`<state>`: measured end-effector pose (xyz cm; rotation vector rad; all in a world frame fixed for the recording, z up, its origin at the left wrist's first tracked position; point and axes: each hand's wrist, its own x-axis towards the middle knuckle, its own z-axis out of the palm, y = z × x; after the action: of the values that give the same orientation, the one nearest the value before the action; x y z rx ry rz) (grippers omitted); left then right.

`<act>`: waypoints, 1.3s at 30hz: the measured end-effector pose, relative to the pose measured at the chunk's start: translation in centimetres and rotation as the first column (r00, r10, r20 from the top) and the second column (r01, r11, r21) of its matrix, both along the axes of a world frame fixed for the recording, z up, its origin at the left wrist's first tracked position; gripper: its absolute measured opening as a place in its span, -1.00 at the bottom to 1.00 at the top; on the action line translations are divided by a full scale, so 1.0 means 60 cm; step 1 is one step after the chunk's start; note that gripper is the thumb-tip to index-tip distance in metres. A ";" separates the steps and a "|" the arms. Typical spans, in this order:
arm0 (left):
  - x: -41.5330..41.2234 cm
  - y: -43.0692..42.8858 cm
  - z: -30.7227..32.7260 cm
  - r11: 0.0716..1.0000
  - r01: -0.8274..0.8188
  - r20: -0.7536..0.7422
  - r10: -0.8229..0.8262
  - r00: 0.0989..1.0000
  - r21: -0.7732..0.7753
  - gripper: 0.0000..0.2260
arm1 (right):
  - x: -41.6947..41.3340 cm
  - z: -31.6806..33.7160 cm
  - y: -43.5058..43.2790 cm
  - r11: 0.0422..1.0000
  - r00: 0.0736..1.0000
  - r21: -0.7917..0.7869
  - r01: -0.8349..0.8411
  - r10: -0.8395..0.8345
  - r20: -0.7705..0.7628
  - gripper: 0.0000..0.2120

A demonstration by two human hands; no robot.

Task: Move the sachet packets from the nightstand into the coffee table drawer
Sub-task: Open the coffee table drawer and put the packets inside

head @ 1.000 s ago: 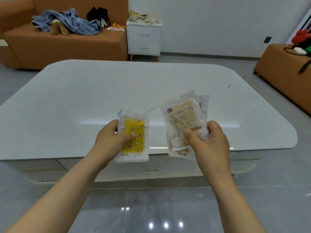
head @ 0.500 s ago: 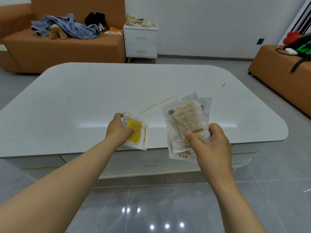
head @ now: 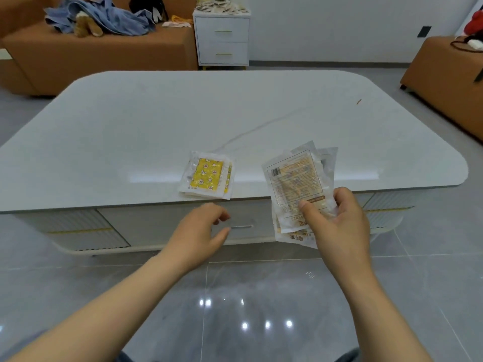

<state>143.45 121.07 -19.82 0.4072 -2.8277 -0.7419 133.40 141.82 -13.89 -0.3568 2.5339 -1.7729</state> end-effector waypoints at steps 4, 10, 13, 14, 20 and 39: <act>-0.002 0.013 -0.049 0.999 0.041 0.150 -0.037 0.988 -0.022 -0.63 | 0.003 -0.022 0.023 0.999 1.000 0.046 -0.025 0.025 -0.011 -0.88; -0.051 0.009 -0.102 0.992 0.096 0.288 -0.067 0.955 -0.087 -0.48 | -0.006 -0.050 0.031 0.974 0.994 0.225 -0.040 0.062 -0.091 -0.86; -0.058 0.006 -0.129 0.997 0.077 0.332 -0.063 0.941 -0.030 -0.39 | -0.011 -0.053 0.043 0.965 0.993 0.260 -0.026 0.056 -0.108 -0.84; -0.057 0.004 -0.137 0.997 0.072 0.346 -0.064 0.936 -0.009 -0.36 | -0.011 -0.052 0.045 0.963 0.993 0.267 -0.024 0.053 -0.105 -0.83; -0.064 -0.003 -0.150 0.992 0.119 0.391 -0.097 0.915 -0.032 -0.37 | -0.012 -0.057 0.042 0.950 0.993 0.306 -0.056 0.085 -0.081 -0.84; -0.007 0.029 -0.028 0.945 -0.020 0.058 0.041 0.997 -0.328 -0.52 | -0.016 -0.045 0.046 0.951 0.993 0.303 -0.063 0.090 -0.075 -0.85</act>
<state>143.03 122.79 -21.52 0.4232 -2.9217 -0.2457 132.44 144.59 -16.57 -0.5201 2.7519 -1.3440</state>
